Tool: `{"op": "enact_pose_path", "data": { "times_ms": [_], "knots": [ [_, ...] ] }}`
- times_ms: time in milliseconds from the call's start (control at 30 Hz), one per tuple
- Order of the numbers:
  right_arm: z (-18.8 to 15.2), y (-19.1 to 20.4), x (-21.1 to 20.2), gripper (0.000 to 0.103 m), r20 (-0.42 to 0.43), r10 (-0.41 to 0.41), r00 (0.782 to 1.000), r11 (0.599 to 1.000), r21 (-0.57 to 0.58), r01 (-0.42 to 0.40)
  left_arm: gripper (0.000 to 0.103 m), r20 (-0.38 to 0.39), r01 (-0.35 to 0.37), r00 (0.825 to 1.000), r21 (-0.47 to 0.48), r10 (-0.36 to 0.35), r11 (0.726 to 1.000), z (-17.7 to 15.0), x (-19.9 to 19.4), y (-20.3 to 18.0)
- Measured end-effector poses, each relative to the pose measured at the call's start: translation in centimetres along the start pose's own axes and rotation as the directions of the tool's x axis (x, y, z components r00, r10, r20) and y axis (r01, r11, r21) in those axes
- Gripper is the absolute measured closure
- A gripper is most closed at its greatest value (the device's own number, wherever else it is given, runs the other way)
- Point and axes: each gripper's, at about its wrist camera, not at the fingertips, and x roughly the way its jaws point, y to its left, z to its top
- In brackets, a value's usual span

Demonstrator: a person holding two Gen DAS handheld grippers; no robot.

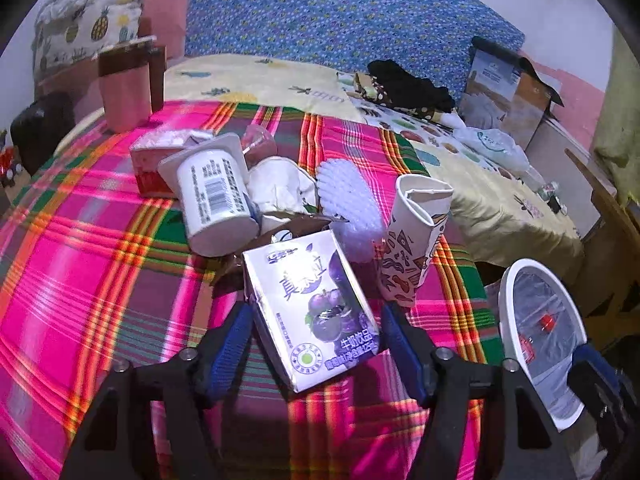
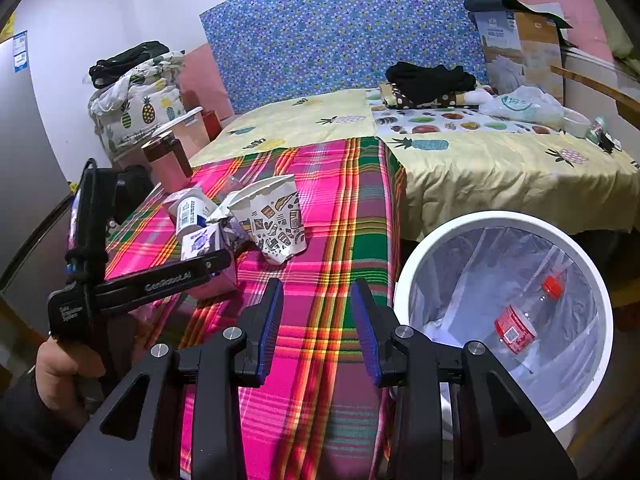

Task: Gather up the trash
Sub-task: 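Grasp the grape juice carton with the left gripper while the right gripper grasps the paper cup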

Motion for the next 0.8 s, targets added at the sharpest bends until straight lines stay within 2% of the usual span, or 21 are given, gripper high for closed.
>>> {"op": "enact_pose_path", "data": {
  "times_ms": [300, 600, 633, 667, 700, 800],
  "knots": [
    [0.7, 1.7, 1.4, 0.066, -0.011, 0.043, 0.999, 0.998, -0.052, -0.043, 0.041, 0.020, -0.009, 1.000, 0.047, 0.008, 0.999, -0.8, -2.3, 1.7],
    [1.8, 3.9, 4.4, 0.066, -0.047, 0.060, 0.997, 0.991, -0.116, -0.065, 0.043, 0.051, 0.004, 0.999, 0.025, -0.006, 1.000, -0.4, -4.1, 4.0],
    [1.8, 4.1, 4.8, 0.066, -0.051, 0.061, 0.997, 0.990, -0.125, -0.067, 0.046, 0.053, 0.006, 0.999, 0.022, -0.007, 1.000, -0.3, -4.2, 4.3],
    [1.9, 4.3, 5.1, 0.066, -0.055, 0.060, 0.997, 0.989, -0.134, -0.067, 0.058, 0.053, 0.007, 0.999, 0.020, -0.008, 1.000, -0.2, -4.2, 4.4],
    [2.0, 4.5, 5.5, 0.067, -0.062, 0.058, 0.996, 0.988, -0.143, -0.066, 0.080, 0.044, 0.007, 0.999, 0.022, -0.008, 1.000, -0.1, -4.1, 4.5],
    [2.2, 4.9, 6.8, 0.067, -0.081, 0.056, 0.995, 0.985, -0.159, -0.069, 0.080, 0.030, 0.014, 0.999, 0.024, -0.014, 1.000, 0.0, -3.6, 4.9]
  ]
}}
